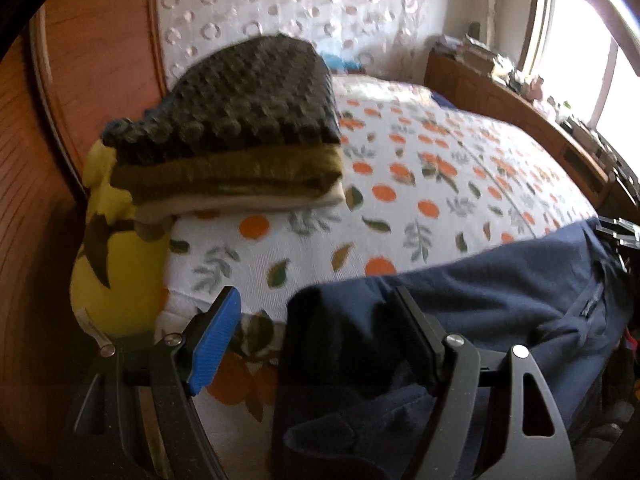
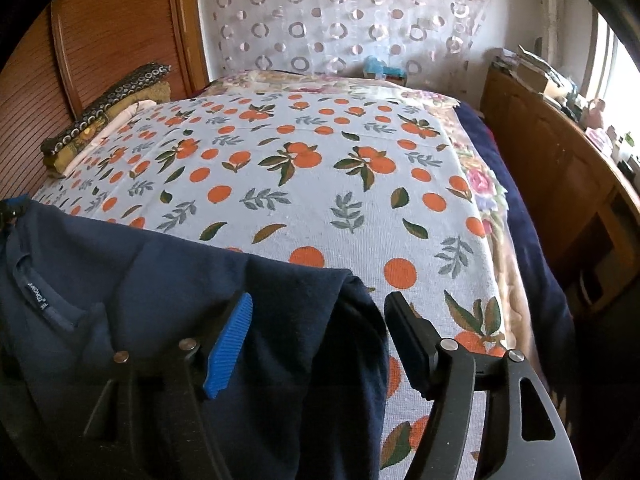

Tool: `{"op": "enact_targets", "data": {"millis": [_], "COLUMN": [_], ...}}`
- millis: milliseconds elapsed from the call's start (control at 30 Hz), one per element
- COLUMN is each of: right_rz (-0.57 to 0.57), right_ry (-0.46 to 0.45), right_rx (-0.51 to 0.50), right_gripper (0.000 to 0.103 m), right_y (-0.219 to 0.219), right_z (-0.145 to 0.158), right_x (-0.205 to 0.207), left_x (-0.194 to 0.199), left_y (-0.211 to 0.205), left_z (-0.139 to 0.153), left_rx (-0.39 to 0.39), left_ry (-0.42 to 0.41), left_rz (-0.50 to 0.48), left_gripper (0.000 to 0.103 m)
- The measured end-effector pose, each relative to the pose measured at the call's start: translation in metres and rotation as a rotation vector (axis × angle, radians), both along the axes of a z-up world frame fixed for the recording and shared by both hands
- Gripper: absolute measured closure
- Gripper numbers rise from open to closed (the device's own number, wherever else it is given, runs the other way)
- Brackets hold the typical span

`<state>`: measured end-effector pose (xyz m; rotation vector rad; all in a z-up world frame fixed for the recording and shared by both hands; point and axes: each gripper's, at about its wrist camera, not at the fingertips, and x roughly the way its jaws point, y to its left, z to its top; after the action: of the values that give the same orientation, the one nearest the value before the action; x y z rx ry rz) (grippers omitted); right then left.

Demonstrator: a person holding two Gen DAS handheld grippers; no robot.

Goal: Fold small clothes

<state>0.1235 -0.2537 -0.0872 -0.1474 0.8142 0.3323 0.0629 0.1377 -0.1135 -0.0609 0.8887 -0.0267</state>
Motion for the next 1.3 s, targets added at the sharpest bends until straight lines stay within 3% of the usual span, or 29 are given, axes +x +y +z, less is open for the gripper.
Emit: {"op": "enact_targets", "data": {"millis": [267, 333, 400, 433, 467, 500, 533, 567, 700, 967, 1167, 1300], "right_rz": [0.008, 0.037, 0.058, 0.076, 0.088, 0.100, 0.108, 0.111, 0.124, 0.159, 0.183, 0.187], "right_ry": [0.015, 0.017, 0.015, 0.015, 0.016, 0.017, 0.013, 0.014, -0.046, -0.323, -0.521, -0.635], "right_rx": [0.020, 0.025, 0.020, 0.027, 0.028, 0.028, 0.024, 0.023, 0.103, 0.223, 0.250, 0.219], "right_gripper": [0.031, 0.031, 0.039, 0.052, 0.067, 0.075, 0.085, 0.088, 0.092, 0.093, 0.093, 0.093], "right_y": [-0.003, 0.000, 0.003, 0.003, 0.005, 0.006, 0.007, 0.005, -0.006, -0.031, -0.040, -0.052], "right_z": [-0.010, -0.011, -0.012, -0.011, -0.011, -0.010, -0.009, -0.008, 0.015, 0.118, 0.187, 0.232], "right_x": [0.011, 0.011, 0.008, 0.006, 0.004, 0.002, -0.002, -0.005, -0.029, -0.114, -0.163, -0.190], "left_x": [0.001, 0.002, 0.001, 0.001, 0.000, -0.001, -0.002, -0.006, -0.029, -0.098, -0.131, -0.140], "left_y": [-0.008, -0.009, -0.012, -0.014, -0.017, -0.019, -0.022, -0.026, -0.034, -0.055, -0.060, -0.061], "left_z": [-0.001, 0.000, 0.002, 0.004, 0.005, 0.006, 0.007, 0.010, 0.046, 0.153, 0.216, 0.254], "left_rx": [0.038, 0.038, 0.033, 0.029, 0.023, 0.017, 0.022, 0.044, 0.037, -0.008, -0.039, -0.007], "left_ry": [0.021, 0.020, 0.027, 0.031, 0.037, 0.042, 0.041, 0.026, -0.092, -0.400, -0.575, -0.665], "left_rz": [-0.021, -0.041, -0.064, -0.079, -0.098, -0.110, -0.115, -0.111, -0.093, -0.109, -0.128, -0.142], "left_gripper": [0.027, 0.034, 0.055, 0.062, 0.078, 0.087, 0.088, 0.089, 0.091, 0.091, 0.091, 0.091]}}
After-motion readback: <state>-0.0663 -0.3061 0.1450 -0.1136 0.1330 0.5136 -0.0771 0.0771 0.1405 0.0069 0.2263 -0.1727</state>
